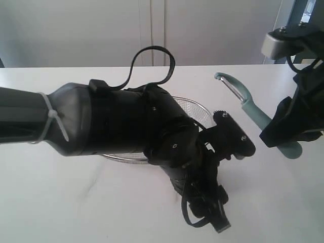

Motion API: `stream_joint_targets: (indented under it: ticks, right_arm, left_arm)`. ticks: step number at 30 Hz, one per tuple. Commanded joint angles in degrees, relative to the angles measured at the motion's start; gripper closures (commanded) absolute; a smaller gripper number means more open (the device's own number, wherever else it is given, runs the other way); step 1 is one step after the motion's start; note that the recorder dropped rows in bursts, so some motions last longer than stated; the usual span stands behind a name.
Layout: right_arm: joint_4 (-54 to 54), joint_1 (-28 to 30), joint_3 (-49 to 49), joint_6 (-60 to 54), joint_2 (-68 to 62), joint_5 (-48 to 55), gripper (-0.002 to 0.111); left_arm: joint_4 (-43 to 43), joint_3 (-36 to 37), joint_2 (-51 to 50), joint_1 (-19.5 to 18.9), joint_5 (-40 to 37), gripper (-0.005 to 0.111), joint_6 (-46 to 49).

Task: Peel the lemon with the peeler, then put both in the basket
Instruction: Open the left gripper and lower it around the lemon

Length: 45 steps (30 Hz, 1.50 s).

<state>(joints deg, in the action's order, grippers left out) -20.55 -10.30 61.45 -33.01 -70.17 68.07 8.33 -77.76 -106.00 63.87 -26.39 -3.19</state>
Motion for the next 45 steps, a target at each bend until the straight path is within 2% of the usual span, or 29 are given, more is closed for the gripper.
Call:
stream_joint_targets:
  ticks: [1, 8, 12, 38, 41, 43, 44, 45]
  right_arm:
    - [-0.4, 0.7, -0.3, 0.3, 0.4, -0.5, 0.108]
    - [-0.4, 0.7, -0.3, 0.3, 0.4, -0.5, 0.108]
    - [-0.4, 0.7, -0.3, 0.3, 0.4, -0.5, 0.108]
    - [-0.4, 0.7, -0.3, 0.3, 0.4, -0.5, 0.108]
    - [-0.4, 0.7, -0.3, 0.3, 0.4, -0.5, 0.108]
    - [-0.4, 0.7, -0.3, 0.3, 0.4, -0.5, 0.108]
    - [-0.4, 0.7, -0.3, 0.3, 0.4, -0.5, 0.108]
    - [-0.4, 0.7, -0.3, 0.3, 0.4, -0.5, 0.108]
  left_arm:
    - [-0.5, -0.4, -0.3, 0.4, 1.4, 0.027, -12.4]
    - [-0.5, -0.4, -2.8, 0.4, 4.9, 0.027, -31.8]
    - [-0.5, -0.4, -3.5, 0.4, 6.1, 0.027, -38.6]
    - [-0.8, -0.4, -3.5, 0.3, 8.4, 0.027, -40.1]
    - [-0.8, -0.4, -3.5, 0.0, 9.5, 0.027, -46.2]
    - [5.6, 0.0, -3.5, -0.2, 7.0, 0.027, -60.3]
    - [13.3, 0.1, -3.5, 0.3, 6.2, 0.027, -66.6]
    - [17.5, 0.1, -3.3, 0.9, 5.8, 0.027, -69.0]
